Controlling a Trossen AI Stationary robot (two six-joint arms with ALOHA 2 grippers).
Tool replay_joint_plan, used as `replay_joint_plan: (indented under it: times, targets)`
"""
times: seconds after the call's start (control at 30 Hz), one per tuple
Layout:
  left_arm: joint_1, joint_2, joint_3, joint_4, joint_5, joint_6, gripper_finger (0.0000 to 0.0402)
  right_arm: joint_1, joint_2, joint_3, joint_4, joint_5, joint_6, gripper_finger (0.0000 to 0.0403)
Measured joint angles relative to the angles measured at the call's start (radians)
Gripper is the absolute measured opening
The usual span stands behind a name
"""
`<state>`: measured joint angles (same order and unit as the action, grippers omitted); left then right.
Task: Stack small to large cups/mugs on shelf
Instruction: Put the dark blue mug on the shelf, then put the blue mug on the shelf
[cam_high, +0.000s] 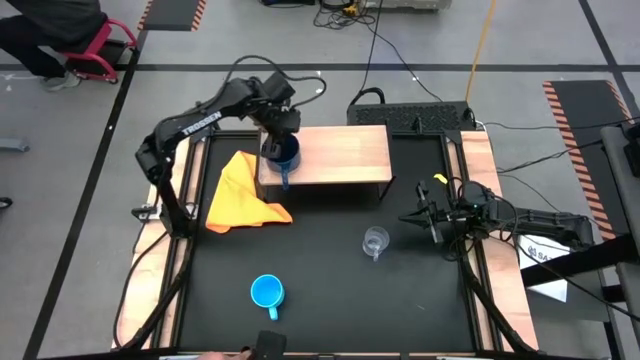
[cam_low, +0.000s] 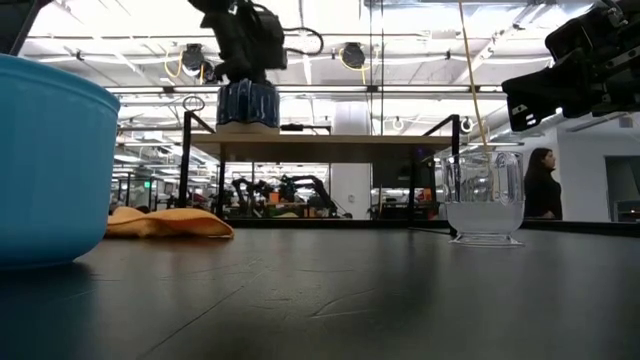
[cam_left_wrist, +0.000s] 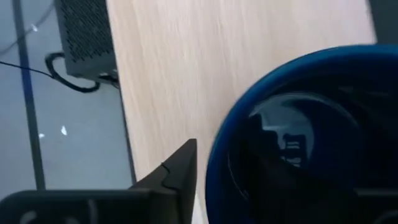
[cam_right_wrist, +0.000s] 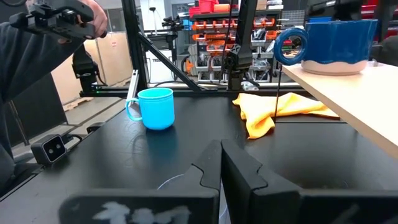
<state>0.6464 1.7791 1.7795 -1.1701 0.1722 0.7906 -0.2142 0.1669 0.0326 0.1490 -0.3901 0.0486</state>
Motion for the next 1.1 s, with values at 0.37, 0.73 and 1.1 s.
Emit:
replay_joint_plan:
  times: [0.37,0.73,1.1]
  targets:
    - [0.0,-0.01,0.004,0.006,0.01,-0.007,0.0177,0.0,0.0,0.0,0.0,0.0,0.0,0.0]
    - [-0.001,-0.009,0.088,-0.01,0.023,-0.036,0.0222,0.0,0.0,0.0,0.0,0.0,0.0,0.0]
    - [-0.021,-0.011,0.19,-0.114,0.025,-0.08,0.0223,0.0,0.0,0.0,0.0,0.0,0.014,0.0]
